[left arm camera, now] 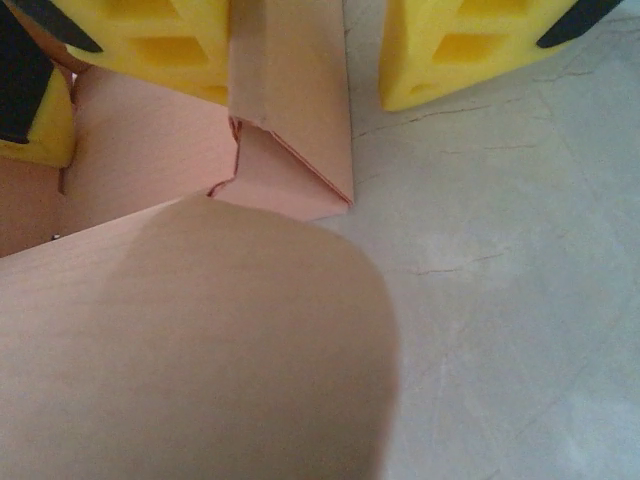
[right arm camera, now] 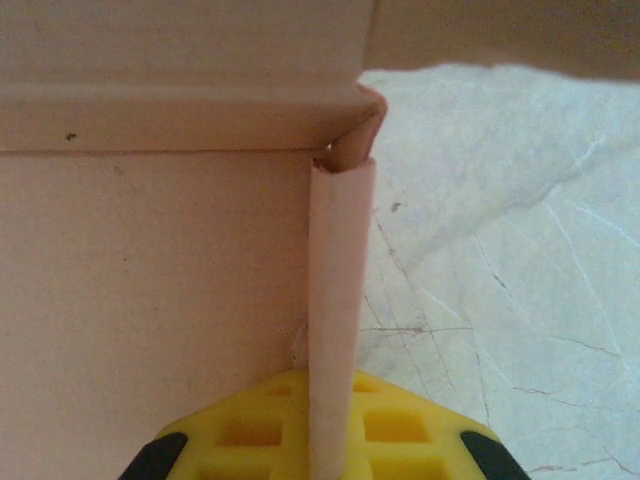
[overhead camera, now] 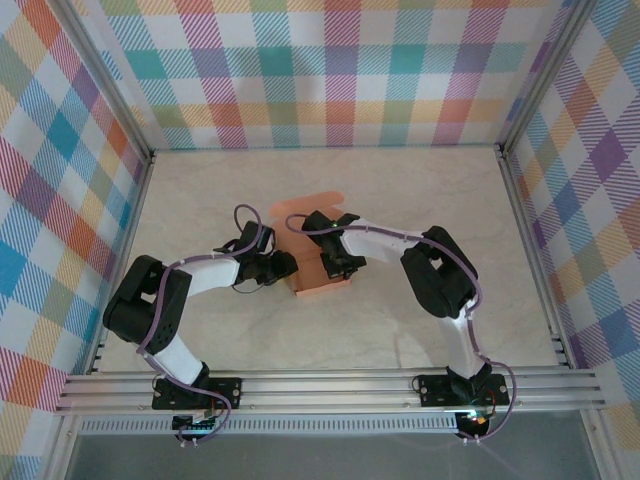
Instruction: Fold the paper box
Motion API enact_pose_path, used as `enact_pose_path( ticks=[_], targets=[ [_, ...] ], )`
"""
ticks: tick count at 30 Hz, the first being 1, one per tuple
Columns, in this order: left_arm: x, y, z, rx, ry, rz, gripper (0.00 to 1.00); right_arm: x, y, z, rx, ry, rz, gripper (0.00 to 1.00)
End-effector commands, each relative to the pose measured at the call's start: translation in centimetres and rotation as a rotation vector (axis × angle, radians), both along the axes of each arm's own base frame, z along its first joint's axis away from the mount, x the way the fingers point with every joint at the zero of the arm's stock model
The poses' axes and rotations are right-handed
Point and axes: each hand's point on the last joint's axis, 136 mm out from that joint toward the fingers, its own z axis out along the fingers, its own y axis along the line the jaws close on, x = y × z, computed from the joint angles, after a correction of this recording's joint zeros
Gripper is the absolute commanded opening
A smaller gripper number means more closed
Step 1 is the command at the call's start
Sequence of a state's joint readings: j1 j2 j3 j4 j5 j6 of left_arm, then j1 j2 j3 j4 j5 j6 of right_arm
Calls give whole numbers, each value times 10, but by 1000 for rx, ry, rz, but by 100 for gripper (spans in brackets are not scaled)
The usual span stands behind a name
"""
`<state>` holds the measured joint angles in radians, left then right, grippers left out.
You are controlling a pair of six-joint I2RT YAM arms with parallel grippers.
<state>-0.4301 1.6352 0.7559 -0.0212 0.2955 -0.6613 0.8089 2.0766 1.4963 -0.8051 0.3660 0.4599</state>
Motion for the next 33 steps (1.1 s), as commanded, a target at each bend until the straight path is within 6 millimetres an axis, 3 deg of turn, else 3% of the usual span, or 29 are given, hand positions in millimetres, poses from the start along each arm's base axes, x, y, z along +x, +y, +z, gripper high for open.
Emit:
enact_pose_path(
  ticks=[1,3,4,5,7,12,14,16,28,33],
  targets=[
    [-6,1,1,8,-9,-16,35,-9,-21,-6,-133,33,-1,2],
    [-6,1,1,8,-9,-17,35,-8,-19,-6,-122,26,-5,28],
    [-6,1,1,9,-8,-17,35,-7,-17,-5,-117,24,-4,30],
    [-7,1,1,10,-7,-17,35,-5,-17,-4,-120,20,-4,28],
    [-7,1,1,9,-8,-16,35,-4,-18,-4,-147,18,3,0],
    [-7,0,1,6,-8,-18,35,-3,-24,-6,-210,21,-6,0],
    [-6,1,2,8,-10,-16,35,-2,-21,-4,-187,8,-12,25],
    [-6,1,2,10,-9,-17,35,1,-16,2,-153,-6,-16,40],
    [-6,2,6,17,-16,-16,35,7,13,34,75,-76,-10,64],
    [-5,2,8,15,-18,-18,35,7,17,45,161,-104,-19,69]
  ],
)
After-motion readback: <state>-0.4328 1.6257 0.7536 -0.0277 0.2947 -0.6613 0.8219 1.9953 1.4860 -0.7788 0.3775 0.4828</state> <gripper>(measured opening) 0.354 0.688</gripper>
